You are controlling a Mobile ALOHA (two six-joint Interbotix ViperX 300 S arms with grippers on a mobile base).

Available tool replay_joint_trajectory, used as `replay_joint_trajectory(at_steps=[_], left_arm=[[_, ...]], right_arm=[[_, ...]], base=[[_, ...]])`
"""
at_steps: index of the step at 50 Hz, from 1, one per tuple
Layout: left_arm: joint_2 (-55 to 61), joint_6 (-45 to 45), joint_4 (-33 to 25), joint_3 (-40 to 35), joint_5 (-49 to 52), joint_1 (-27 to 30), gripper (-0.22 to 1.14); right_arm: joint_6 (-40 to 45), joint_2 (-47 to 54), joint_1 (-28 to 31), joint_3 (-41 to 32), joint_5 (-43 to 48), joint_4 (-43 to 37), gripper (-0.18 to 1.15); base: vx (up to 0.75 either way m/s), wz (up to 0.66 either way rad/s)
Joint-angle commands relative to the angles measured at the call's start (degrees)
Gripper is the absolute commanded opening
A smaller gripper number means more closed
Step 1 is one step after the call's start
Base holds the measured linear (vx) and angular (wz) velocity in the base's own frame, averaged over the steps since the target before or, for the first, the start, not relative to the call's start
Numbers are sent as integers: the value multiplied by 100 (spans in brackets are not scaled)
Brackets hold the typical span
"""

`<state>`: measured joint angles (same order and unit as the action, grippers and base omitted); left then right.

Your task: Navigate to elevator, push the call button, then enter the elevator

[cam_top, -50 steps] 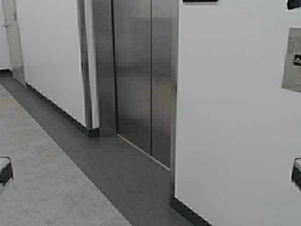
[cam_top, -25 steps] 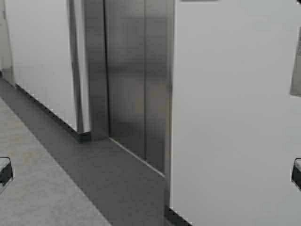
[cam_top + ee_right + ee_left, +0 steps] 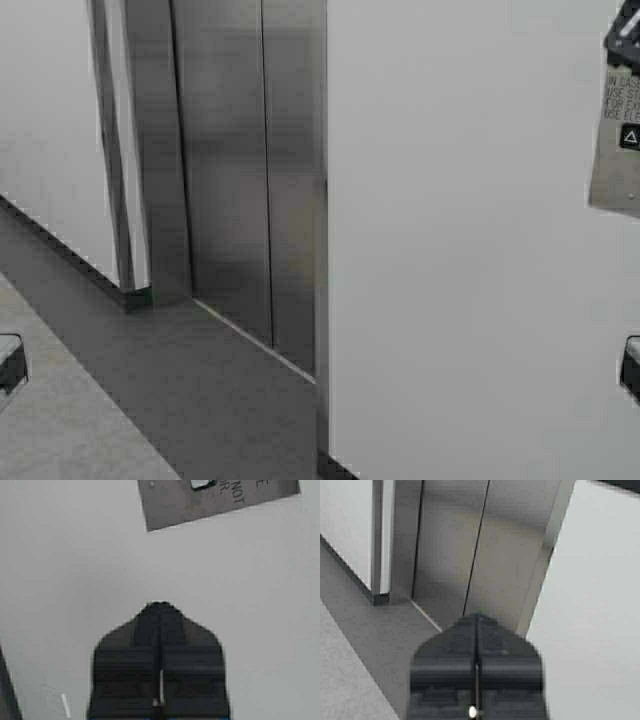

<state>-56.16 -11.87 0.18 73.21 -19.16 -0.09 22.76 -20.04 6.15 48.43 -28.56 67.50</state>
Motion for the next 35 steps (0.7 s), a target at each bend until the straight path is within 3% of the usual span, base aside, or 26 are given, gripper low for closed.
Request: replay_joint_trajectory(at_steps=[1,9,21,35], left_arm=[[-26,-9,-18,-114,0,0,2],[-167,-97,-35,-105,62,0,2],[-193,-132,-35,-105,79,0,2],[-211,-123,-26,-97,141,0,2]], right_arm=[[642,422,18,-158,-35,870,6],[1723,958,9,-167,-79,1872,6],[3129,1846,9,-308,-949,3788,6],[3331,2813,-387,-870,-1090,4104,6]], base=[[11,-1],[10,0],[8,3],[3,2]])
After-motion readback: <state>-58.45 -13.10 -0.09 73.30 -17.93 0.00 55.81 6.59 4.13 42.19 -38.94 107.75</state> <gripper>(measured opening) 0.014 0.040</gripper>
